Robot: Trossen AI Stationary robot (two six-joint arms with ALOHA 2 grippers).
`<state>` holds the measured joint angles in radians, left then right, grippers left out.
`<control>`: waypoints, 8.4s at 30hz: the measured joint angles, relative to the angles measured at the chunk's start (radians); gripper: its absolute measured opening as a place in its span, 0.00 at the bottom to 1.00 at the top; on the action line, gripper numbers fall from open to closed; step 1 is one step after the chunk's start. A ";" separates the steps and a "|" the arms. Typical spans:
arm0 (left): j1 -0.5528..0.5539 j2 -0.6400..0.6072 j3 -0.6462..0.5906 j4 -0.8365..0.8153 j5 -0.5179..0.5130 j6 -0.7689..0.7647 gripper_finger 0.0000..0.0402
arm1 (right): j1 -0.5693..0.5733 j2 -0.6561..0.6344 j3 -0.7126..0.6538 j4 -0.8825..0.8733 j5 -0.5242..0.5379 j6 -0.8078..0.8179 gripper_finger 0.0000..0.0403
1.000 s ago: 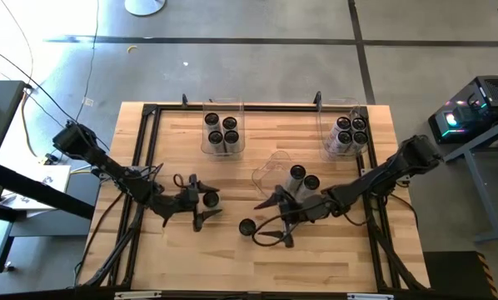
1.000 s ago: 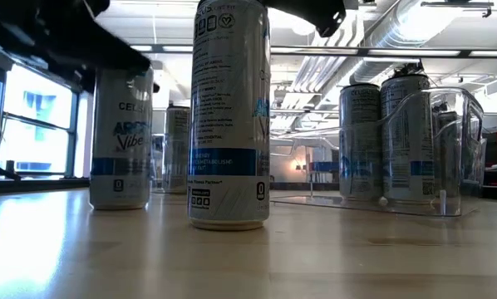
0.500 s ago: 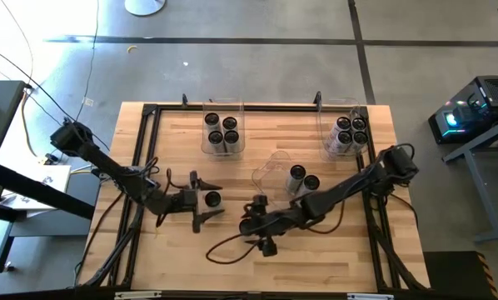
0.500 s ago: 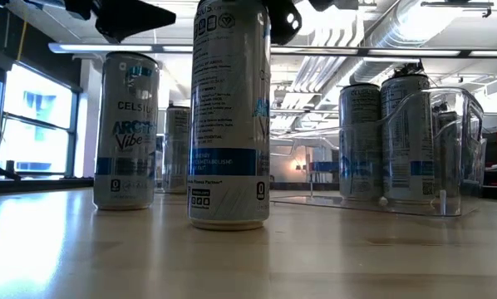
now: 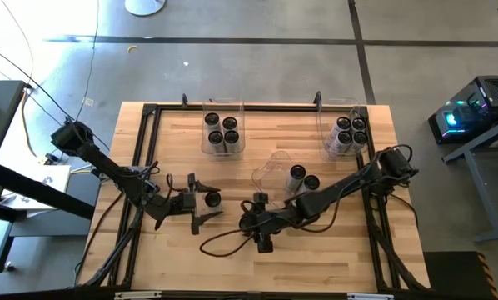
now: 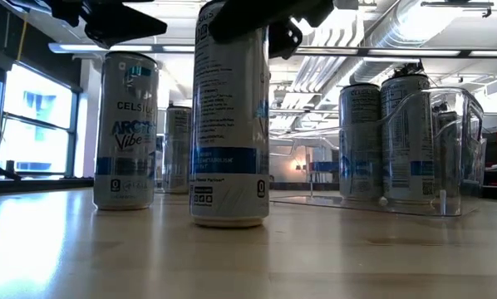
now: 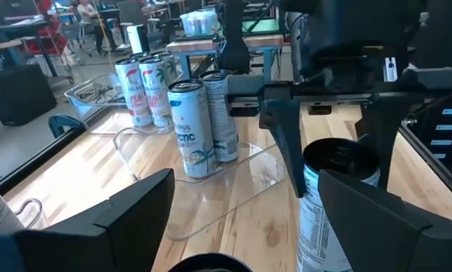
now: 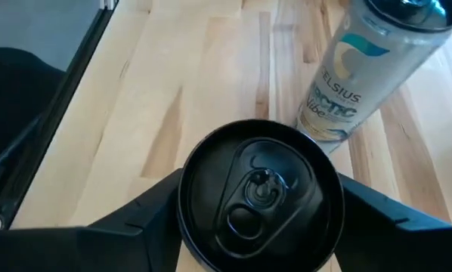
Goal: Sort soda cans
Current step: Put the white/blue soda can into the bottom center transparent bin, then adjust the blue soda cans
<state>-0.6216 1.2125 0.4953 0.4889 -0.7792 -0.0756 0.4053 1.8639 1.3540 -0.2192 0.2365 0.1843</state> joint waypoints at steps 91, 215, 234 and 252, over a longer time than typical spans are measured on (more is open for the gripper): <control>-0.001 0.001 -0.001 -0.022 0.010 -0.053 0.80 | -0.018 -0.538 -0.253 -0.855 0.268 0.753 0.84; 0.000 0.001 -0.001 -0.046 0.043 -0.070 0.80 | -0.365 -0.365 -0.014 -0.793 -0.029 0.358 0.72; 0.000 0.001 -0.001 -0.059 0.043 -0.081 0.80 | -0.335 -0.285 -0.015 -0.921 -0.057 0.392 0.72; -0.001 0.001 -0.001 -0.058 0.043 -0.087 0.80 | -0.294 -0.286 -0.014 -0.913 -0.134 0.333 0.72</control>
<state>-0.6221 1.2137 0.4946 0.4305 -0.7361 -0.1629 0.1112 1.5775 1.3396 -1.1326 0.1023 0.5169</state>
